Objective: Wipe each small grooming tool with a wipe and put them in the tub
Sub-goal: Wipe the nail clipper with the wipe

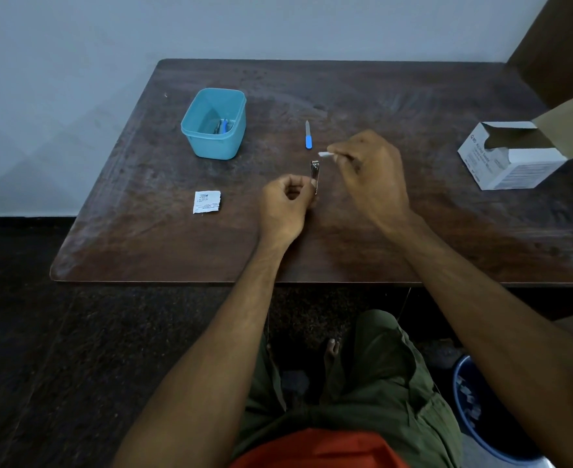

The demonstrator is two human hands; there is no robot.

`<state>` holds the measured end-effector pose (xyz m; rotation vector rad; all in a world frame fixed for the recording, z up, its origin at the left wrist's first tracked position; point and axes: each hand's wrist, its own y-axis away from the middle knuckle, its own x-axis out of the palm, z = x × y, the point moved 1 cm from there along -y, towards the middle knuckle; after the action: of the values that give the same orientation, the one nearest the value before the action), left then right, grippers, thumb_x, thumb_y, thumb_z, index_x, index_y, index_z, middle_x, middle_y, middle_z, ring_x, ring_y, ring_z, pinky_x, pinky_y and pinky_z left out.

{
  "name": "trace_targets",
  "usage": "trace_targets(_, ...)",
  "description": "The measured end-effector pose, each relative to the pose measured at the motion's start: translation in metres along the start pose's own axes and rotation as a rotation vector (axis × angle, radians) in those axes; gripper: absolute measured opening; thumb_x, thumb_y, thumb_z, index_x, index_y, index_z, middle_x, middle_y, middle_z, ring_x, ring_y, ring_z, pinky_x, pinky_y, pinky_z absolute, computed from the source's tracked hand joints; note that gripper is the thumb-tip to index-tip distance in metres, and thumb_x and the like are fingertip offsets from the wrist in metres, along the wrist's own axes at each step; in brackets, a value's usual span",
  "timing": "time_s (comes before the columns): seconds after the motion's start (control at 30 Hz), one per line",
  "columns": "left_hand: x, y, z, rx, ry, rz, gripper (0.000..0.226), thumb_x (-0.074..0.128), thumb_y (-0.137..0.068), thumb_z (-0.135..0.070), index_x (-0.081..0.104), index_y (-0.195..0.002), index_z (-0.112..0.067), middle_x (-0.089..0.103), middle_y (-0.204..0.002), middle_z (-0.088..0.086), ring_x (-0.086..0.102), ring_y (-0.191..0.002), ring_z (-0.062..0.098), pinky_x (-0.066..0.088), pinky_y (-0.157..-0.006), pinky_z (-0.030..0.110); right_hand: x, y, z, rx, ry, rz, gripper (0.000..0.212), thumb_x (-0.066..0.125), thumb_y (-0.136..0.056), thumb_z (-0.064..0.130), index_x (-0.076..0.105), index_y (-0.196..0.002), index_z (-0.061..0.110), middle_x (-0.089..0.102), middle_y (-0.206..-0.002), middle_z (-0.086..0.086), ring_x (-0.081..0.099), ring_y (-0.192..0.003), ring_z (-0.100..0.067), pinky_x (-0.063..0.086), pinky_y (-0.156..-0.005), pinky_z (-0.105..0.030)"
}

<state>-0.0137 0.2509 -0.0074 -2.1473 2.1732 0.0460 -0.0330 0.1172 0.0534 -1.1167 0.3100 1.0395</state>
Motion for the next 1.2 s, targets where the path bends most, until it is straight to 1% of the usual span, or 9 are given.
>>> trace_targets(0.13, 0.000, -0.001, 0.003, 0.061, -0.052, -0.025, 0.006, 0.068, -0.087, -0.014, 0.070, -0.081, -0.012, 0.070, -0.072, -0.001, 0.065, -0.065, 0.006, 0.054, -0.066, 0.023, 0.008, 0.004, 0.011, -0.106, 0.115, 0.090, 0.029, 0.049, -0.088, 0.018, 0.074, -0.101, 0.010, 0.063, -0.089, -0.011, 0.059, -0.082, -0.031, 0.047, -0.063, -0.035)
trace_targets(0.27, 0.000, 0.001, 0.003, 0.097, -0.097, -0.038, 0.007, 0.069, -0.087, -0.015, 0.071, -0.084, -0.009, 0.070, -0.074, -0.004, 0.064, -0.065, 0.000, 0.051, -0.064, 0.015, 0.016, 0.012, 0.013, -0.181, 0.242, 0.132, 0.016, 0.061, -0.088, 0.011, 0.072, -0.098, 0.004, 0.062, -0.089, -0.012, 0.057, -0.079, -0.030, 0.049, -0.057, -0.037)
trace_targets(0.4, 0.001, 0.000, 0.002, 0.088, -0.129, -0.049, 0.004, 0.069, -0.086, -0.015, 0.070, -0.083, -0.016, 0.069, -0.074, -0.010, 0.063, -0.065, -0.003, 0.051, -0.062, 0.014, 0.017, 0.007, 0.003, -0.114, 0.173, 0.096, 0.023, 0.059, -0.086, 0.006, 0.072, -0.106, 0.006, 0.063, -0.091, -0.013, 0.058, -0.082, -0.032, 0.051, -0.060, -0.041)
trace_targets(0.53, -0.001, 0.002, 0.001, 0.104, -0.147, -0.050, 0.004, 0.068, -0.087, -0.017, 0.071, -0.087, -0.014, 0.070, -0.079, -0.009, 0.065, -0.071, -0.001, 0.052, -0.066, 0.012, 0.017, 0.011, 0.012, -0.182, 0.192, 0.105, 0.019, 0.066, -0.083, 0.004, 0.073, -0.101, 0.003, 0.063, -0.086, -0.014, 0.059, -0.074, -0.032, 0.044, -0.057, -0.030)
trace_targets(0.73, 0.001, 0.001, 0.002, 0.094, -0.135, -0.044, 0.005, 0.069, -0.087, -0.019, 0.071, -0.087, -0.014, 0.071, -0.079, -0.007, 0.066, -0.072, 0.002, 0.054, -0.067, 0.017, 0.018, 0.004, 0.000, -0.049, 0.099, 0.092, 0.032, 0.048, -0.086, 0.010, 0.072, -0.106, 0.006, 0.062, -0.092, -0.014, 0.058, -0.085, -0.032, 0.051, -0.066, -0.043)
trace_targets(0.87, 0.000, 0.002, 0.001, 0.098, -0.137, -0.046, 0.004, 0.069, -0.087, -0.018, 0.071, -0.087, -0.014, 0.070, -0.078, -0.007, 0.064, -0.070, -0.001, 0.052, -0.066, 0.013, 0.019, 0.004, 0.005, -0.134, 0.116, 0.106, 0.028, 0.053, -0.085, 0.008, 0.072, -0.104, 0.003, 0.063, -0.091, -0.016, 0.059, -0.084, -0.033, 0.048, -0.062, -0.037)
trace_targets(0.97, 0.000, 0.002, 0.000, 0.066, -0.096, 0.007, 0.003, 0.069, -0.087, -0.015, 0.069, -0.084, -0.016, 0.070, -0.075, -0.005, 0.066, -0.069, 0.005, 0.057, -0.069, 0.022, 0.018, -0.003, -0.005, 0.017, 0.056, 0.086, 0.024, 0.056, -0.085, 0.005, 0.075, -0.100, 0.011, 0.068, -0.090, -0.007, 0.061, -0.084, -0.021, 0.051, -0.069, -0.038)
trace_targets(1.07, 0.000, 0.001, 0.000, 0.026, -0.036, 0.056, 0.006, 0.068, -0.087, -0.012, 0.068, -0.081, -0.015, 0.070, -0.073, -0.001, 0.069, -0.068, 0.013, 0.060, -0.072, 0.031, 0.015, -0.008, -0.014, 0.382, -0.303, 0.024, 0.017, 0.064, -0.084, 0.009, 0.077, -0.085, 0.019, 0.073, -0.085, 0.010, 0.066, -0.078, -0.002, 0.054, -0.073, -0.025)
trace_targets(1.2, -0.002, 0.000, -0.003, -0.042, 0.121, 0.040, 0.005, 0.066, -0.089, -0.011, 0.069, -0.086, -0.011, 0.070, -0.075, 0.003, 0.068, -0.065, 0.009, 0.057, -0.067, 0.022, 0.012, 0.001, -0.016, 0.638, -0.570, -0.036, 0.028, 0.063, -0.084, 0.003, 0.070, -0.074, 0.028, 0.066, -0.066, 0.015, 0.059, -0.061, 0.004, 0.048, -0.060, -0.018)
